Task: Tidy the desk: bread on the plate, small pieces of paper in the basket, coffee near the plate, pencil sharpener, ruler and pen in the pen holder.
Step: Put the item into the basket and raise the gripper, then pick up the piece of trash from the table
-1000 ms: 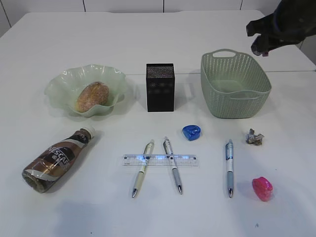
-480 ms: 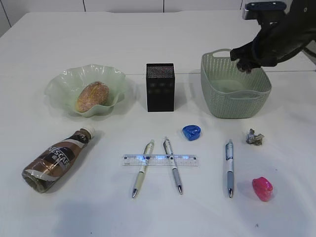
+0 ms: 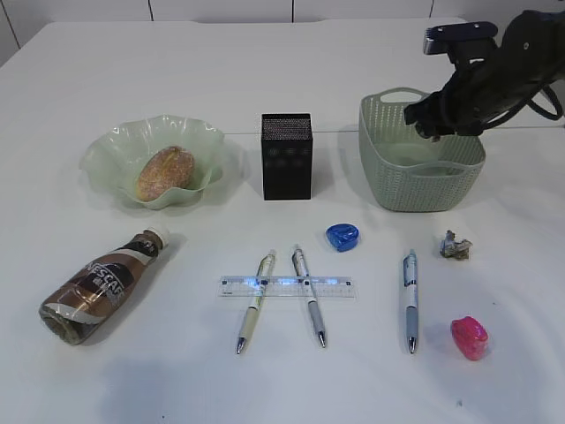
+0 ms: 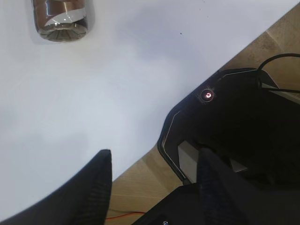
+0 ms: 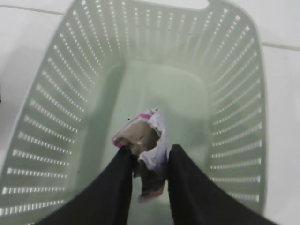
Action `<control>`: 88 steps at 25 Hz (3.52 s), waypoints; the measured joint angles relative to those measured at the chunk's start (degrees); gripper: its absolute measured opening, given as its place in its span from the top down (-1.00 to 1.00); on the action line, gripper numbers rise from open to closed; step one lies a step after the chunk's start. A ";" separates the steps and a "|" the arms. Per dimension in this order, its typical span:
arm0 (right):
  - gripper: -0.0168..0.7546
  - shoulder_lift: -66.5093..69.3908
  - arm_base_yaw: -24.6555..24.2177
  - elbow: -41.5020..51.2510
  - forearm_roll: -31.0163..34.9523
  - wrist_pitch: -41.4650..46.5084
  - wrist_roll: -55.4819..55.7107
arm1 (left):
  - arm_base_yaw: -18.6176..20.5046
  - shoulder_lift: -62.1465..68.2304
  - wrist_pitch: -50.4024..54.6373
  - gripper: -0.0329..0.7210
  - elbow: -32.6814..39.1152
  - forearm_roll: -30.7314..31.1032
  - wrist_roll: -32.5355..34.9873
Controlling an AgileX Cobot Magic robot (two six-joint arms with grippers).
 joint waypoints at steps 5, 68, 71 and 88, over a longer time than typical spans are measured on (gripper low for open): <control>-0.03 0.47 0.00 0.00 0.09 -1.49 -0.91 | 0.00 0.00 -0.14 -0.15 0.00 0.00 0.00; -0.15 -16.39 0.00 11.51 2.79 45.05 -1.26 | 0.00 0.00 -0.86 -0.15 0.00 -1.74 0.00; -0.15 -16.39 0.00 13.35 2.79 40.13 -1.26 | 0.00 0.00 -0.86 -0.15 0.00 -1.83 0.00; -0.15 -8.83 1.06 13.92 1.75 28.10 -1.26 | 0.00 0.00 -0.99 -0.15 0.00 -1.83 0.00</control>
